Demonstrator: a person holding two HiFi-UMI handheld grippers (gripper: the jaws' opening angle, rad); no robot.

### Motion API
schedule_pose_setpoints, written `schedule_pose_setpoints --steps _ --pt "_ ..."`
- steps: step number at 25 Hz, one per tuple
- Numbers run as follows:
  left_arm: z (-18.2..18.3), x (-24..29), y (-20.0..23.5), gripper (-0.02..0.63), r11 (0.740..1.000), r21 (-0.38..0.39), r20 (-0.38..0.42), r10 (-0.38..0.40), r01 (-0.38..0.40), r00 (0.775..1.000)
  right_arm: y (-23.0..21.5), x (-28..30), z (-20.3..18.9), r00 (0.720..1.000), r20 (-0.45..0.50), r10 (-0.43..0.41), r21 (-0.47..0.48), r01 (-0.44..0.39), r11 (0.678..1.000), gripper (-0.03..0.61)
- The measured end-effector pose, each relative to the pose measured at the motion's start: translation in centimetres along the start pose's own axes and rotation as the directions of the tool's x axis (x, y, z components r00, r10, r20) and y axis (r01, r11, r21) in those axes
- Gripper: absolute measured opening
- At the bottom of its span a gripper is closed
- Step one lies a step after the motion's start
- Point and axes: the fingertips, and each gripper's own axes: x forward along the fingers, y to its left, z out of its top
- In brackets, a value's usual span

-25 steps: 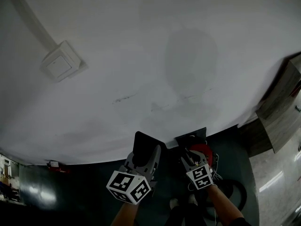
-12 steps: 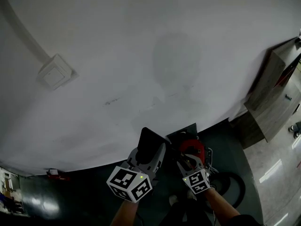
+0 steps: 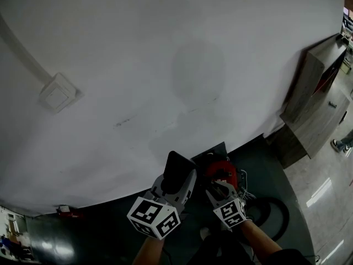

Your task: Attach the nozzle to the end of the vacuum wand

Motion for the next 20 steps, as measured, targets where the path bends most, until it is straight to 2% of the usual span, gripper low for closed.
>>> schedule_pose_setpoints --steps 4,8,11,15,20 --pt "0.0 0.1 -1.2 0.084 0.999 0.045 0.005 -0.002 0.002 1.000 -0.3 -0.2 0.0 1.000 0.005 -0.009 -0.001 0.009 1.000 0.155" --pt "-0.3 -0.3 -2.6 0.084 0.990 0.139 0.024 0.014 -0.017 1.000 -0.4 -0.3 0.0 1.000 0.001 -0.009 0.000 0.009 1.000 0.153" --pt "-0.5 -0.3 -3.2 0.084 0.985 0.171 0.030 0.023 -0.028 0.999 -0.3 -0.4 -0.1 1.000 0.002 -0.008 -0.006 0.008 1.000 0.153" --pt "-0.5 0.0 -2.3 0.083 0.992 0.123 0.002 0.002 -0.002 1.000 0.2 -0.6 -0.2 1.000 0.005 0.001 -0.016 0.000 1.000 0.152" --pt "-0.4 0.5 -0.3 0.083 0.998 -0.016 -0.028 -0.057 0.056 0.998 1.1 -0.8 -0.3 1.000 0.010 0.013 -0.028 -0.013 1.000 0.152"
